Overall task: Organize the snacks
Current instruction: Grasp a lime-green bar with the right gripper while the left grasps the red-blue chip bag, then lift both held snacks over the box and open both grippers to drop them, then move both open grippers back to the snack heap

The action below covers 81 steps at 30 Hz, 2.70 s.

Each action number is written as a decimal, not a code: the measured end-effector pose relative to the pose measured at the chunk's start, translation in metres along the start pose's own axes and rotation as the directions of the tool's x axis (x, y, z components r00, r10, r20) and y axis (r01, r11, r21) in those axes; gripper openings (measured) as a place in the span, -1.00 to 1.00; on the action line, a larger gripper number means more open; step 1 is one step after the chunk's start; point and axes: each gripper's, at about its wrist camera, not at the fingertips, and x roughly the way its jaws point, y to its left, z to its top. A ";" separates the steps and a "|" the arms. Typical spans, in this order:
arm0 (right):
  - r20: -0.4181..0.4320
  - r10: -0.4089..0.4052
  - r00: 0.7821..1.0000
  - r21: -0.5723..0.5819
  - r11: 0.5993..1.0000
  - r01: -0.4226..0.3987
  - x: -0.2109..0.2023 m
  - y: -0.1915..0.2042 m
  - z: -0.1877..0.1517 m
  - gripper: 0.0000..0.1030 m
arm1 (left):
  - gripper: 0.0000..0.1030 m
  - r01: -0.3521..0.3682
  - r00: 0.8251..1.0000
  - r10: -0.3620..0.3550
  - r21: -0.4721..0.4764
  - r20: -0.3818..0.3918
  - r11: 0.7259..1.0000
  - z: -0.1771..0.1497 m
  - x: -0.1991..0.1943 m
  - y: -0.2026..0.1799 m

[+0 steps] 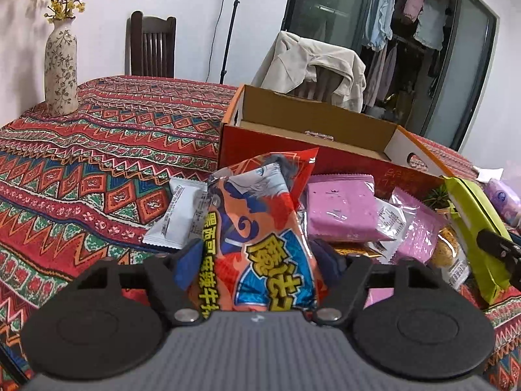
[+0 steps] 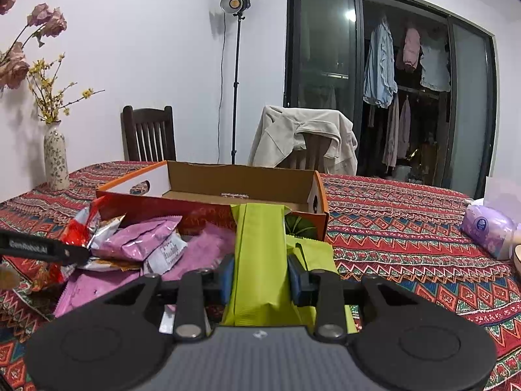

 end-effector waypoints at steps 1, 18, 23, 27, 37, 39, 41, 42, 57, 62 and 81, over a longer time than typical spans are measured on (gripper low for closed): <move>0.002 0.002 1.000 -0.002 1.000 -0.002 0.000 0.000 0.000 -0.37 | 0.23 0.005 1.000 -0.005 0.001 0.005 1.000 -0.001 -0.002 0.000; 0.102 0.001 0.995 0.000 1.000 -0.001 0.013 -0.006 0.040 -0.37 | 0.15 0.016 0.974 -0.041 0.111 0.223 0.994 0.051 -0.037 -0.027; 0.150 -0.004 0.989 0.013 1.000 0.002 0.031 -0.010 0.073 -0.37 | 0.15 -0.003 0.957 -0.040 0.148 0.286 0.989 0.082 -0.029 -0.047; 0.163 0.002 0.987 0.021 1.000 -0.005 0.052 -0.010 0.097 -0.37 | 0.15 -0.016 0.954 -0.029 0.149 0.298 0.989 0.105 -0.012 -0.063; 0.102 -0.017 0.995 0.076 0.997 0.009 0.134 -0.005 0.116 -0.37 | 0.15 -0.093 0.947 0.049 0.124 0.318 0.988 0.123 0.048 -0.091; 0.088 -0.021 0.996 0.087 0.996 0.014 0.147 -0.008 0.111 -0.37 | 0.15 -0.099 0.950 0.059 0.116 0.306 0.988 0.121 0.060 -0.091; 0.067 -0.017 0.998 0.091 0.996 0.011 0.158 -0.010 0.103 -0.37 | 0.15 -0.103 0.954 0.064 0.119 0.294 0.987 0.119 0.072 -0.090; 0.053 -0.011 0.999 0.096 0.995 0.006 0.163 -0.012 0.099 -0.36 | 0.15 -0.106 0.957 0.068 0.121 0.282 0.987 0.119 0.078 -0.088; -0.019 0.020 1.000 0.132 0.991 -0.017 0.181 -0.024 0.084 0.92 | 1.00 -0.061 0.963 0.026 0.121 0.270 0.991 0.103 0.085 -0.068; -0.026 0.012 1.000 0.124 0.992 -0.008 0.180 -0.022 0.081 0.98 | 1.00 -0.067 0.957 0.029 0.122 0.287 0.990 0.107 0.083 -0.068; 0.040 0.061 0.997 0.106 0.992 -0.065 0.095 -0.022 0.094 1.00 | 1.00 -0.026 0.953 -0.009 0.112 0.302 0.993 0.105 0.012 -0.061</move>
